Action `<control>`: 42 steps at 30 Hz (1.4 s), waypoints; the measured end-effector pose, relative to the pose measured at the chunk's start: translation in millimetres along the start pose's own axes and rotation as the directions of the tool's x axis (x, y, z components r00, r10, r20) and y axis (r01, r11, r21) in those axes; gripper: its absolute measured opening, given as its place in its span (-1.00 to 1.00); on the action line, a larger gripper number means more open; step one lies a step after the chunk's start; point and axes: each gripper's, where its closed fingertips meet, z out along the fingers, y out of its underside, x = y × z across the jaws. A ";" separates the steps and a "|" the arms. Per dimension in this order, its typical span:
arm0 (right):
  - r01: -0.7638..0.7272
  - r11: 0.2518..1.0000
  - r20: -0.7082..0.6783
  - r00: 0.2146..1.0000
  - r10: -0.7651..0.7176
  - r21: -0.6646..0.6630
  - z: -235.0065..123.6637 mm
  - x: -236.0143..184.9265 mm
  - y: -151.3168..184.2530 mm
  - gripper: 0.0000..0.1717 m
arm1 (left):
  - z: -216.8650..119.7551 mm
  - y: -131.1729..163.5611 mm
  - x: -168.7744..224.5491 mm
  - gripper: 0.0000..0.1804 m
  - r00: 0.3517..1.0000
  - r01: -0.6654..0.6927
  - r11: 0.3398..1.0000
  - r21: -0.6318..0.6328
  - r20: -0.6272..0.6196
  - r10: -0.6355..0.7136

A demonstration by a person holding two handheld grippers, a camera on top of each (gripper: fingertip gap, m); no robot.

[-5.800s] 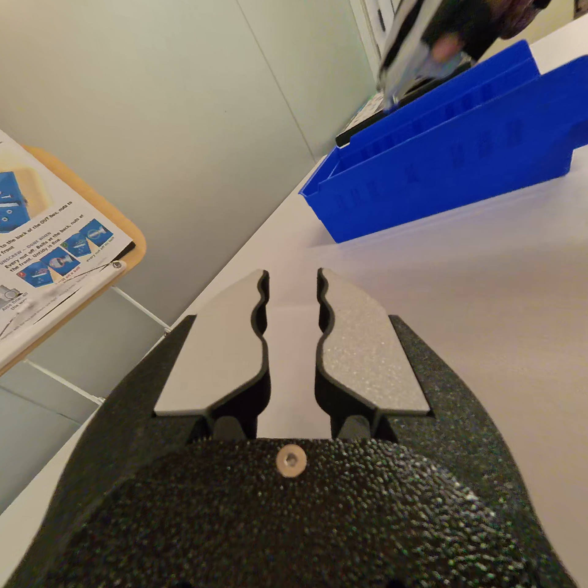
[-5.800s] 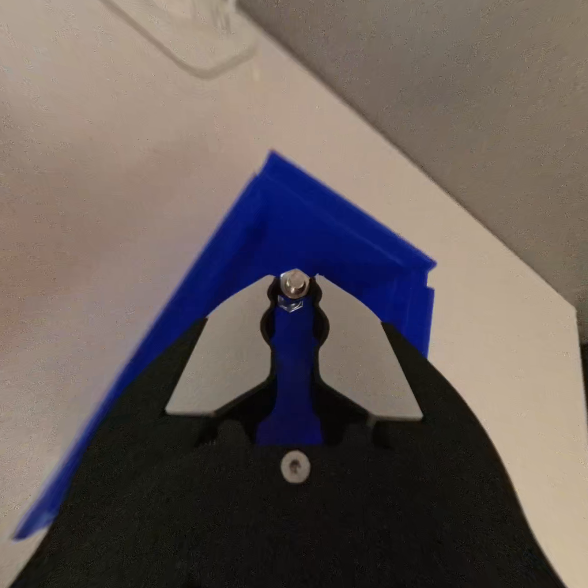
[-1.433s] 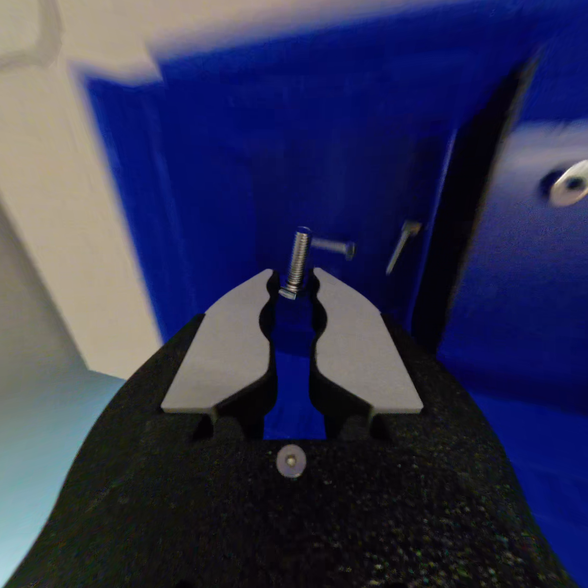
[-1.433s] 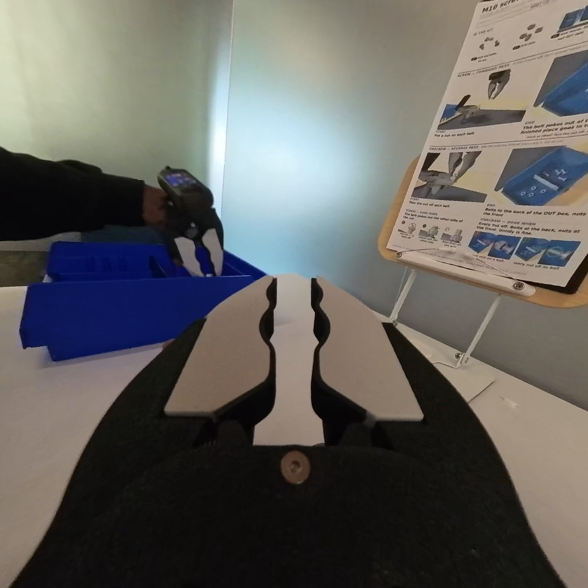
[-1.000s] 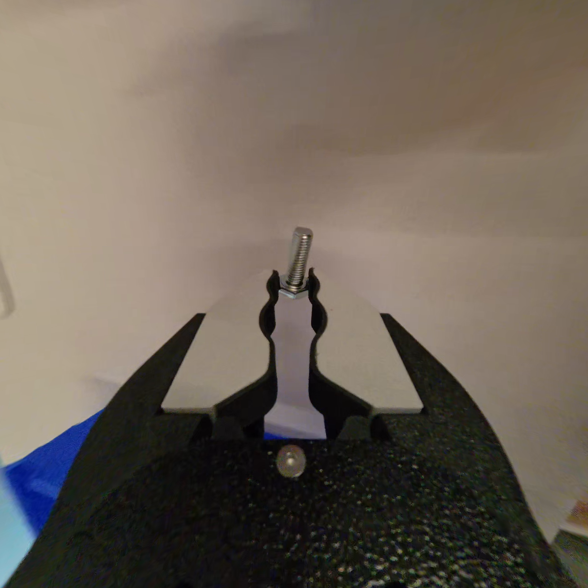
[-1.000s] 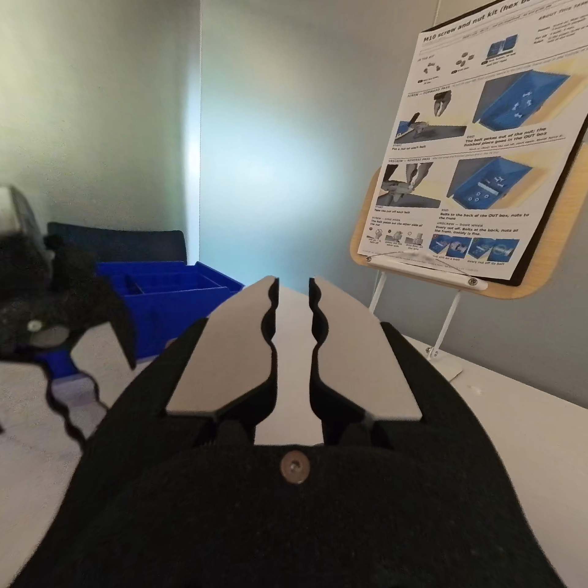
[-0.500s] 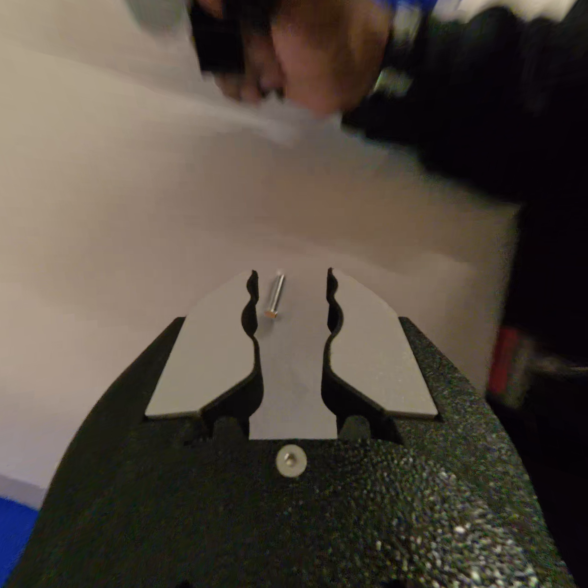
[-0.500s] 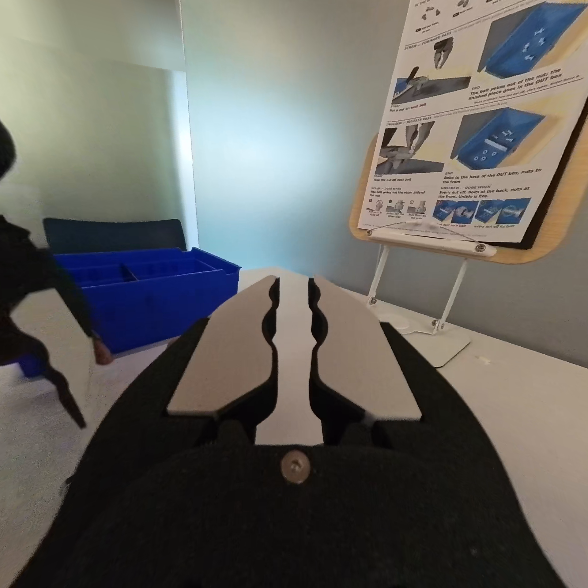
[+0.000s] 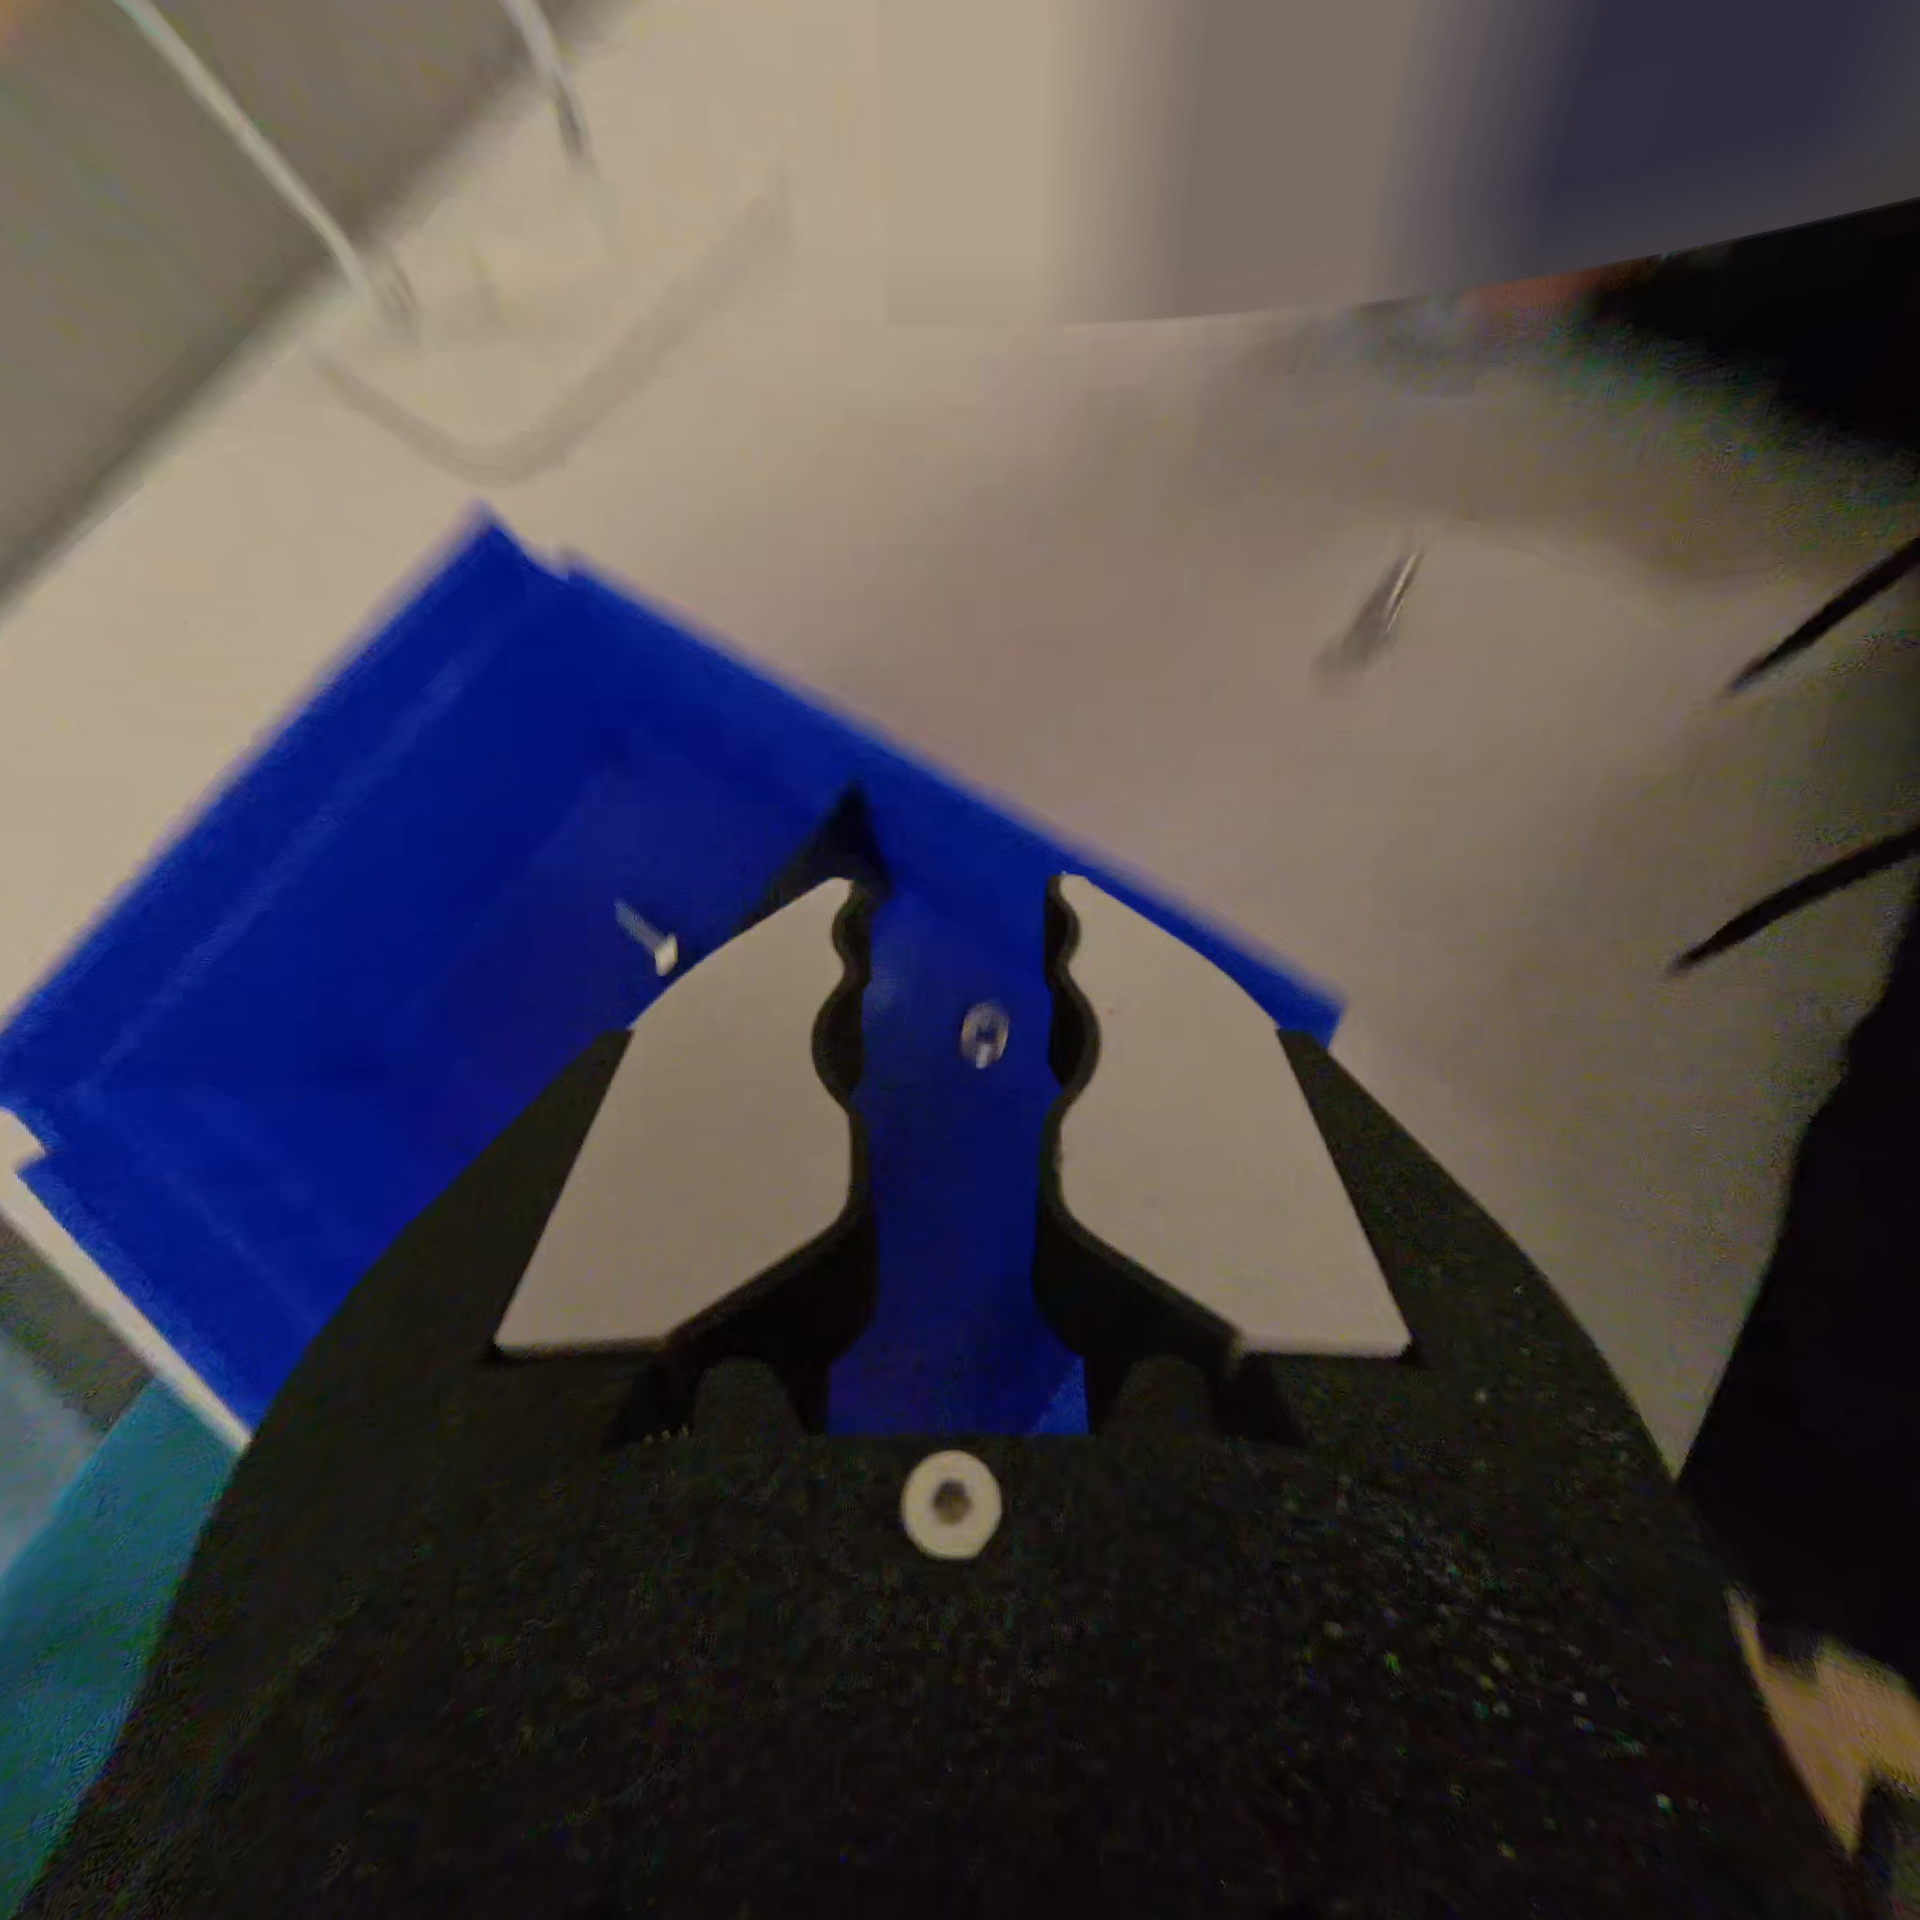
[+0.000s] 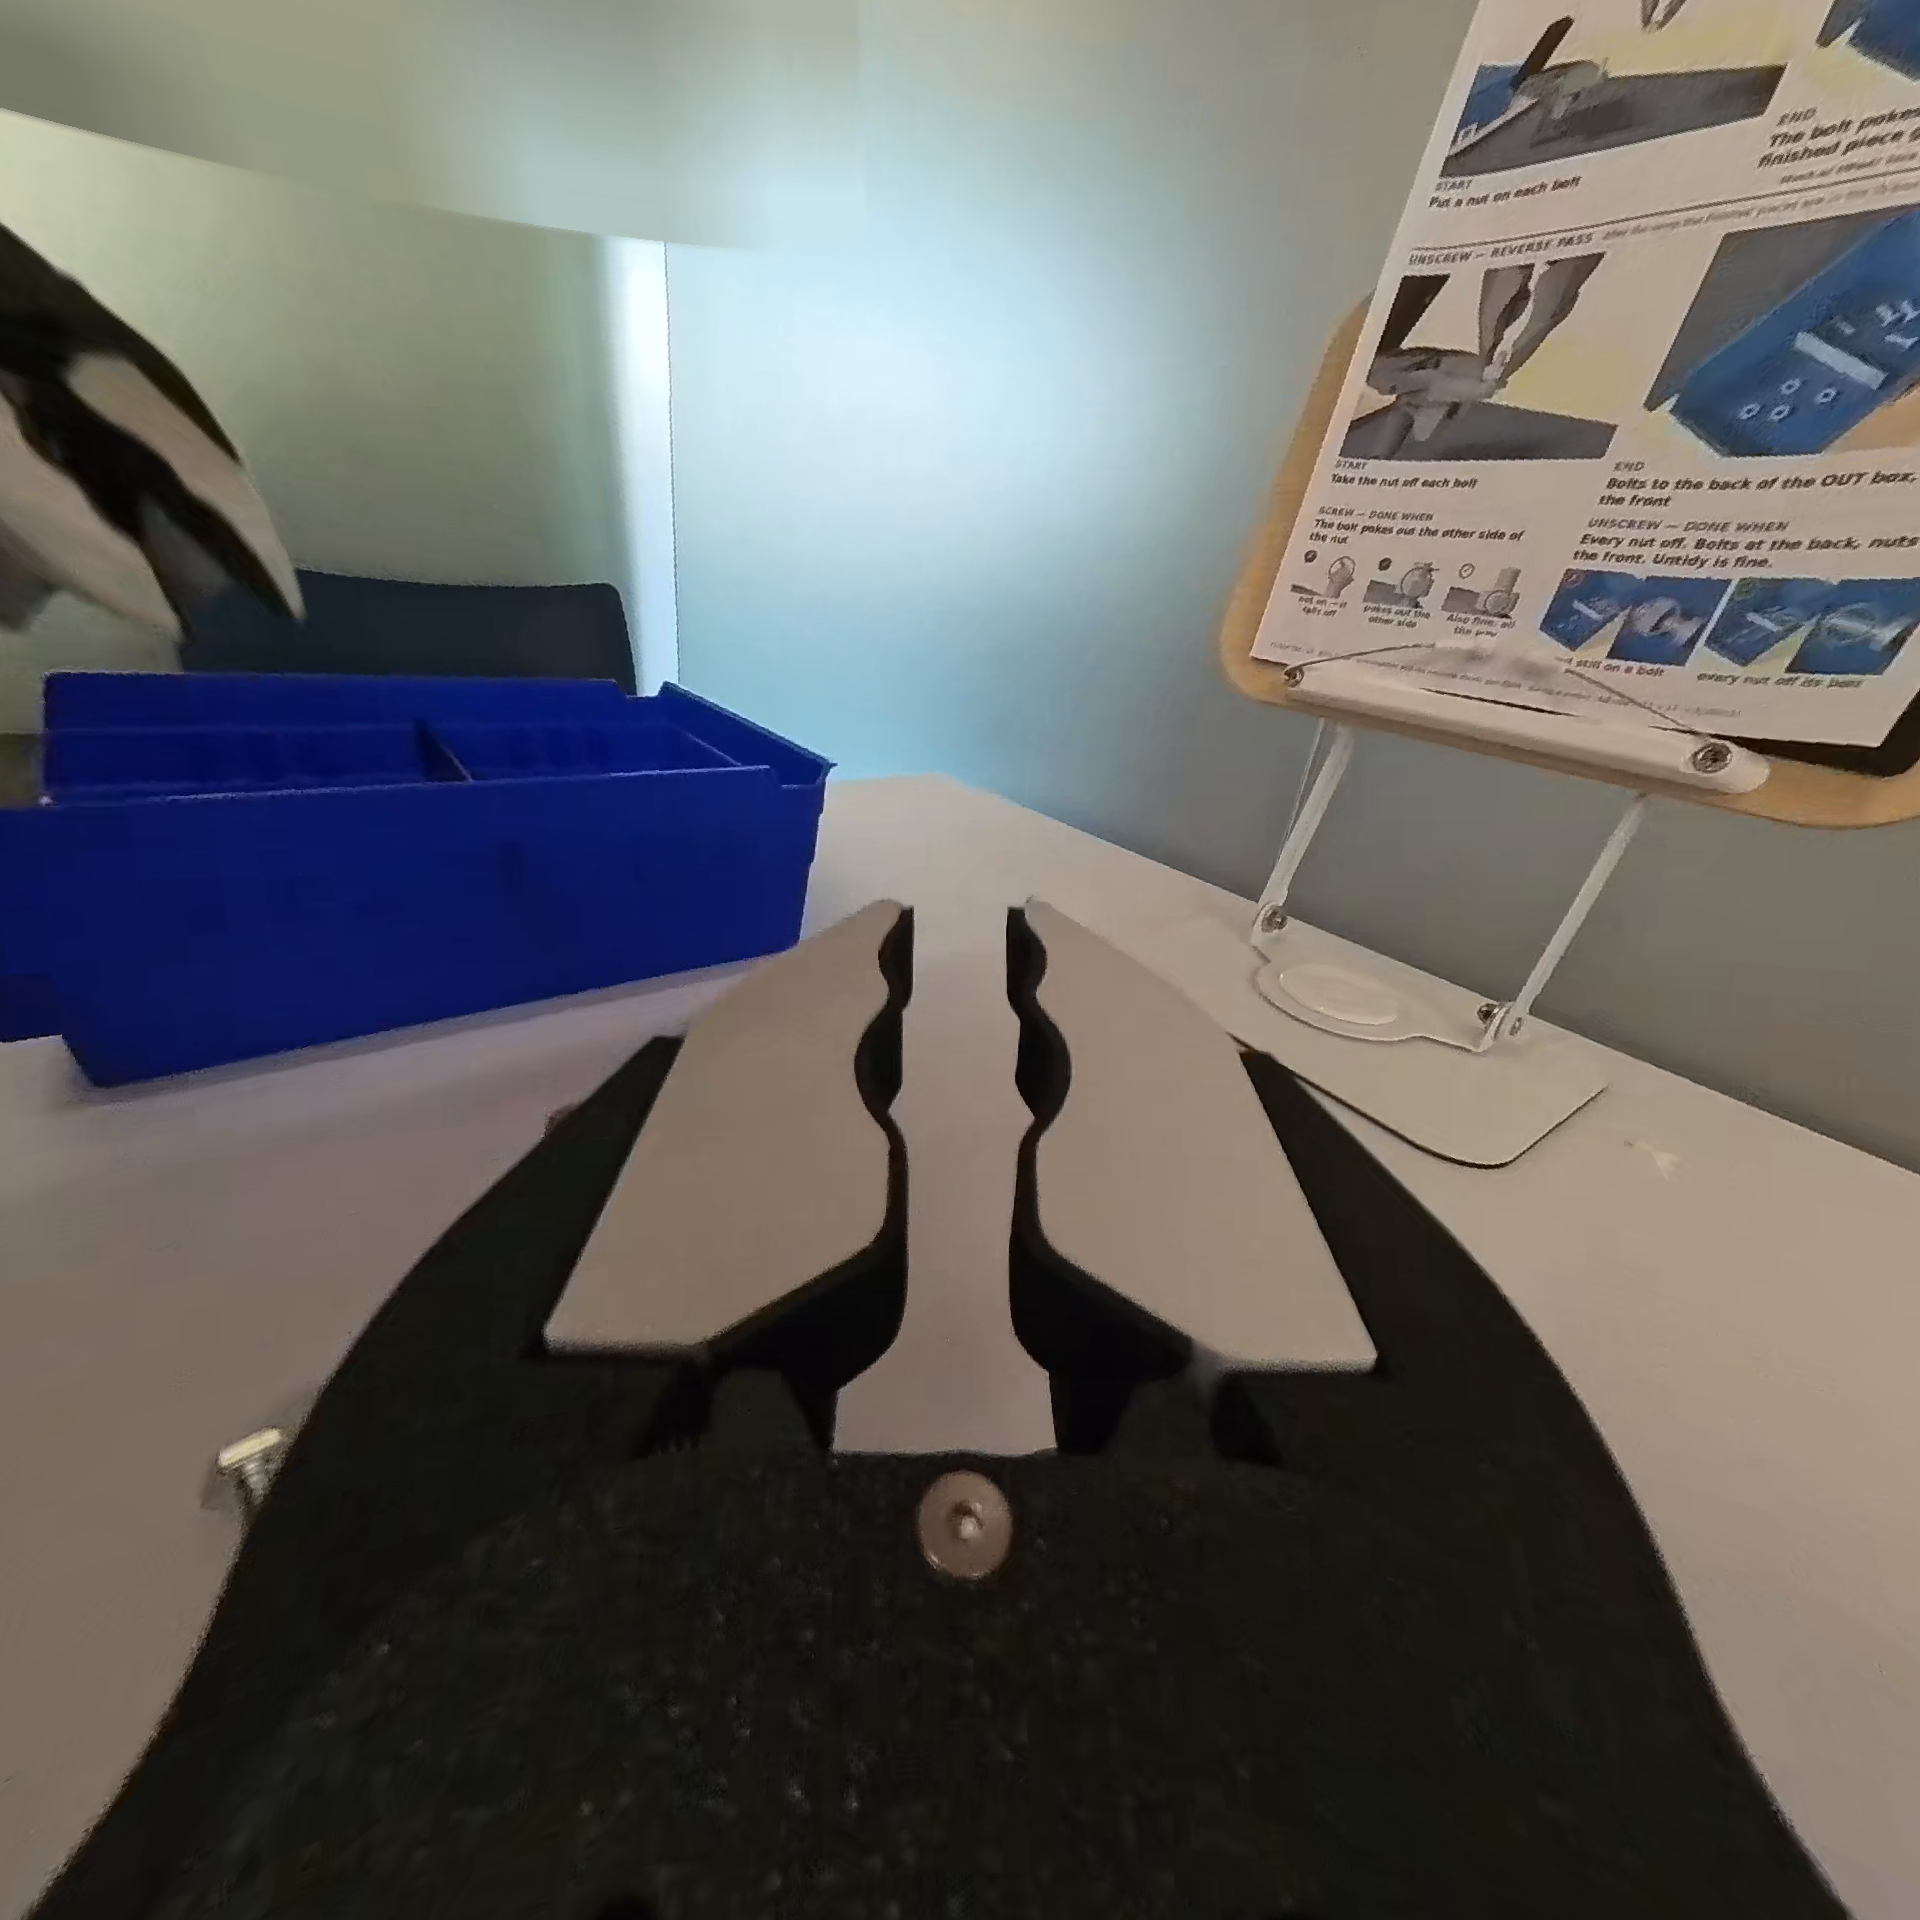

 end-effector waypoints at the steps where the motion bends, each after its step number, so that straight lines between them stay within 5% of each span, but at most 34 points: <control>1: -0.002 1.000 0.000 1.000 0.002 -0.005 0.7 0.1 1.9 -0.81 | 12.0 21.6 -3.3 -0.65 1.000 -0.020 0.993 -0.115 -0.013 0.019; 4: 0.005 1.000 -0.002 1.000 -0.005 -0.026 2.2 0.5 8.0 -0.81 | 44.1 67.9 2.7 -0.64 0.992 -0.061 0.938 -0.341 -0.121 0.020; 7: 0.021 0.999 -0.006 1.000 -0.021 -0.040 2.3 0.7 11.3 -0.81 | 61.9 84.8 3.3 -0.63 0.987 -0.108 0.904 -0.415 -0.155 0.047; 27: 0.009 0.999 0.016 1.000 -0.008 -0.053 4.8 -3.7 19.5 -0.81 | 93.8 98.0 9.6 -0.79 0.967 -0.139 0.909 -0.393 -0.251 0.039; 30: 0.026 0.999 0.016 1.000 -0.025 -0.041 4.1 -5.9 15.4 -0.81 | 85.0 97.8 -0.2 -0.79 0.983 -0.115 0.902 -0.416 -0.178 0.044; 37: 0.041 0.998 0.042 0.998 -0.039 -0.048 5.4 -12.9 12.0 -0.81 | 20.6 -17.1 15.7 -0.81 0.996 -0.073 0.996 -0.059 -0.045 0.070; 42: 0.049 0.997 0.058 0.997 -0.046 -0.059 7.5 -16.5 13.3 -0.81 | 71.5 -69.1 98.3 -0.81 0.970 -0.132 0.991 0.018 -0.205 0.133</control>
